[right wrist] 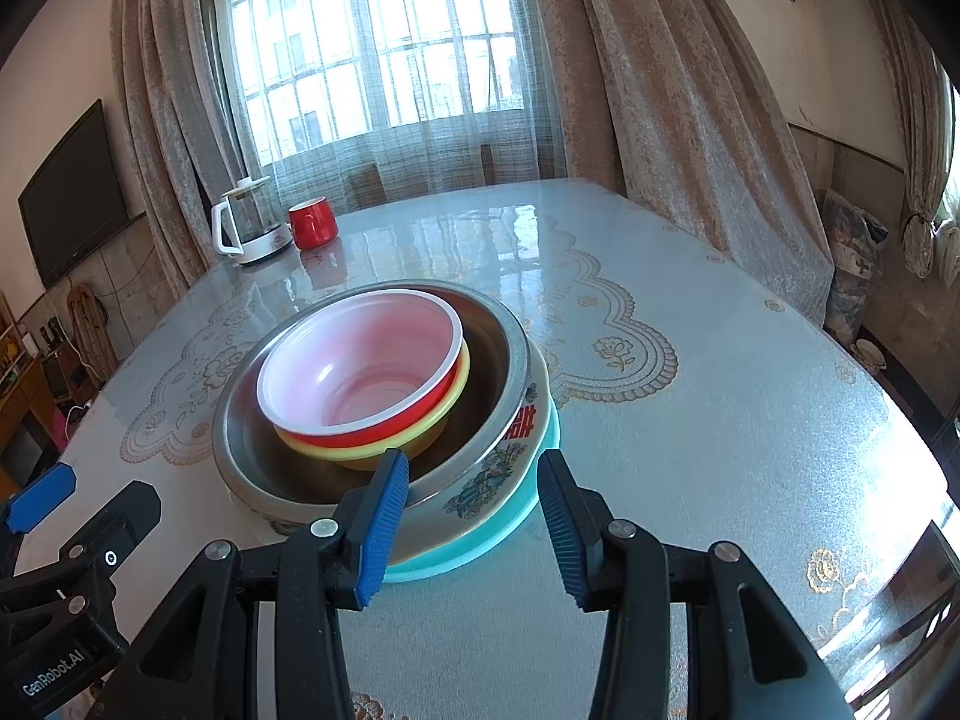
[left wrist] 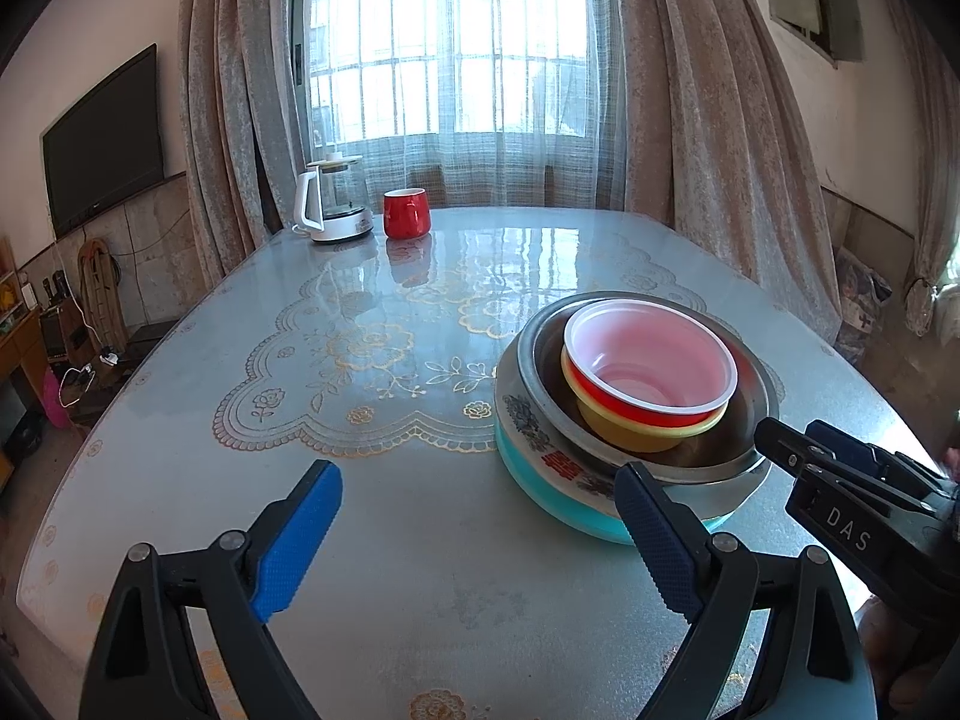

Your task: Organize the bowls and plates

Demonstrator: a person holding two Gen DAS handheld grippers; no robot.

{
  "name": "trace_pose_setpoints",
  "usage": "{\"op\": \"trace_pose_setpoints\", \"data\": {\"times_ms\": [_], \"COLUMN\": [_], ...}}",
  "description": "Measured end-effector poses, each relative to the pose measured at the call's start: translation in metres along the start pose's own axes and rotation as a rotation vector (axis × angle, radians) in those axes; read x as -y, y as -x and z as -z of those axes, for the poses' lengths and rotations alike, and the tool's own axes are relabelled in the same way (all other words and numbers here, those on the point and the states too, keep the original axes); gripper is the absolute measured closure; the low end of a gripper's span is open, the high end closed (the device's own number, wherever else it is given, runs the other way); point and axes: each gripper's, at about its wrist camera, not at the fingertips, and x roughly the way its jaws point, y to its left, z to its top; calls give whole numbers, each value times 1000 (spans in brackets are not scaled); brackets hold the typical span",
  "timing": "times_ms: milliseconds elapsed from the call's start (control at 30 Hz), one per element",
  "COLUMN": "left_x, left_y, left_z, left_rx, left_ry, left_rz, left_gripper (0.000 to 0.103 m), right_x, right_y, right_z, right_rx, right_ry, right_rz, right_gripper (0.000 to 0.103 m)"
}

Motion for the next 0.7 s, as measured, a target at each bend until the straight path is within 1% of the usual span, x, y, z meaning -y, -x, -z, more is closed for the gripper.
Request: {"op": "trace_pose_setpoints", "data": {"times_ms": [367, 567, 700], "left_x": [1, 0, -3], "left_y": [-3, -2, -3], "left_z": [1, 3, 2], "left_rx": [-7, 17, 19], "left_ry": [1, 5, 5], "left_rz": [5, 11, 15], "left_gripper": [10, 11, 11], "right_x": [3, 4, 7], "right_y": [-1, -1, 1], "right_z": [1, 1, -3], "right_rx": [-1, 0, 10], "right_ry": [-6, -9, -11], "right_rz": [3, 6, 12], "right_gripper": [58, 58, 58]}}
